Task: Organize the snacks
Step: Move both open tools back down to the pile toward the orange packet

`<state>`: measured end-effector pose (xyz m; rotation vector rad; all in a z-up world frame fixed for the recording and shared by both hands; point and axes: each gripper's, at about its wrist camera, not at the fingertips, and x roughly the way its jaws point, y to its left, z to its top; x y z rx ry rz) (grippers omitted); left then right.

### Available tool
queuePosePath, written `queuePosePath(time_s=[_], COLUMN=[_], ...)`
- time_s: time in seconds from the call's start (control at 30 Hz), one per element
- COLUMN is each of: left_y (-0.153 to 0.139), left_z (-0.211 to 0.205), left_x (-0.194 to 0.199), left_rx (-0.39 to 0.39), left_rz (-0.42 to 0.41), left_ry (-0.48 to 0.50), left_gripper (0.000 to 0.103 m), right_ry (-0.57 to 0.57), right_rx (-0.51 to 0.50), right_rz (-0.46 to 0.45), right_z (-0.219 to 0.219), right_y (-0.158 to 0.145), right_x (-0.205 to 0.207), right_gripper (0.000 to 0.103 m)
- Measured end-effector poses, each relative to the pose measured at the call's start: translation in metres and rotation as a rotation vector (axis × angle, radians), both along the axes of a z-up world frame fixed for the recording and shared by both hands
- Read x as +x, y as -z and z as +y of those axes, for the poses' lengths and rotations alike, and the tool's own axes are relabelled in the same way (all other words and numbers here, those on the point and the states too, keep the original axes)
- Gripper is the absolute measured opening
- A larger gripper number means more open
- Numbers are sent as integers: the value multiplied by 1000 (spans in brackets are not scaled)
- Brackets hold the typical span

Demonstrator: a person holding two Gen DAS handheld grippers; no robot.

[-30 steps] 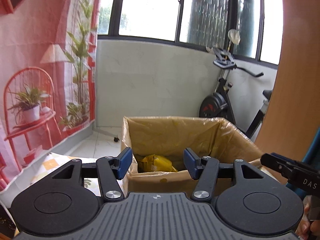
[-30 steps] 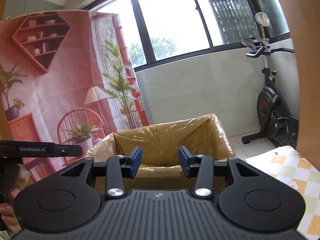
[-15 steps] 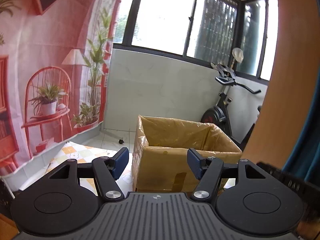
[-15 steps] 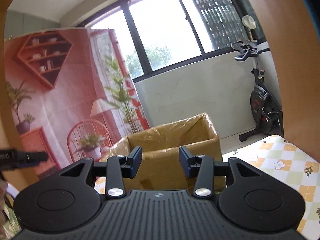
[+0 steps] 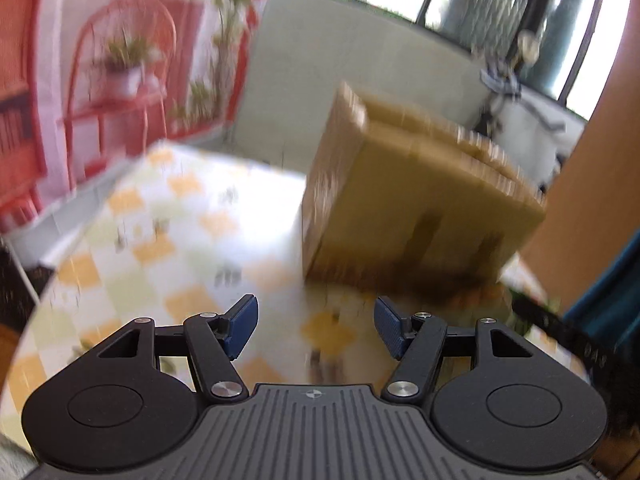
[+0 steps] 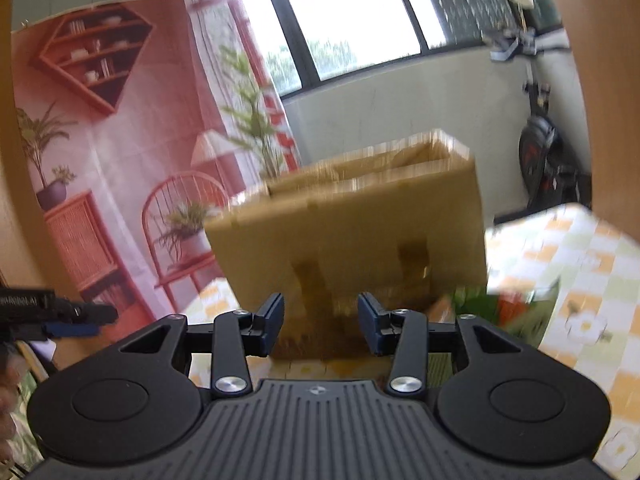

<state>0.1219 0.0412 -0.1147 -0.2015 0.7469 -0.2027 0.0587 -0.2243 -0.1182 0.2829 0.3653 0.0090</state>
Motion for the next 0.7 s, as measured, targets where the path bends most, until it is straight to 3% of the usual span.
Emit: queuePosePath(time_s=[0.2, 0.33, 0.5, 0.7], left_y=[40, 52, 68, 93], left_z=[3, 7, 16, 12], left_x=[-10, -25, -26, -24], left_rx=[47, 15, -72, -110], left_rz=[145, 193, 295, 385], left_ry=[116, 131, 113, 96], left_gripper=[69, 82, 88, 89], right_ry=[-78, -106, -113, -121], right_rx=[24, 45, 45, 32], right_rz=[110, 127, 128, 139], right_z=[4, 4, 5, 13], right_y=[33, 36, 34, 33], right_x=[6, 5, 4, 6], right_gripper=[45, 45, 45, 45])
